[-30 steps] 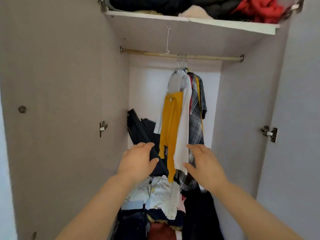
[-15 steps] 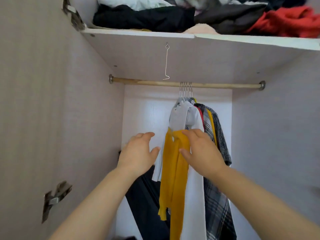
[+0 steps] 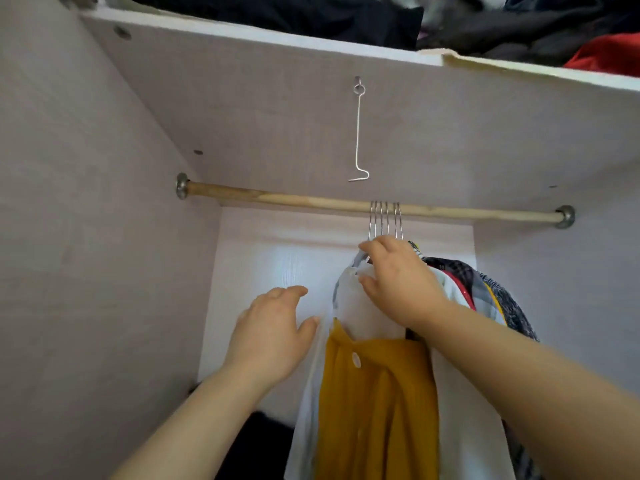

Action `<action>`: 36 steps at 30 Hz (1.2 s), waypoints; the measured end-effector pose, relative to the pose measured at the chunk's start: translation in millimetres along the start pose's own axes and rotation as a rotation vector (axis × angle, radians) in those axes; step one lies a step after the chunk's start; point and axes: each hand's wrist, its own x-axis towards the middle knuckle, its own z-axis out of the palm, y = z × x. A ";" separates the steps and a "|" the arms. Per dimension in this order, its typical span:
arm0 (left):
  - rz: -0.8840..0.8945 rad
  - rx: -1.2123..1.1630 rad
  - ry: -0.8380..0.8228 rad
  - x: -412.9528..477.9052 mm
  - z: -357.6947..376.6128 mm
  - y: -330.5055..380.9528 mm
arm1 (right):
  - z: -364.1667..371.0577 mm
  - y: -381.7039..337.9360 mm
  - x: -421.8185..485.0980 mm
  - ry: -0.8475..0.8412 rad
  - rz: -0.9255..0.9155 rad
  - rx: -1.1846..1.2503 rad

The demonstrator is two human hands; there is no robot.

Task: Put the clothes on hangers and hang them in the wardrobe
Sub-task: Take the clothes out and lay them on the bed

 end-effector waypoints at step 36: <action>0.075 0.277 0.211 86.5 14.7 14.8 | 71.0 108.0 90.1 0.324 -0.092 0.140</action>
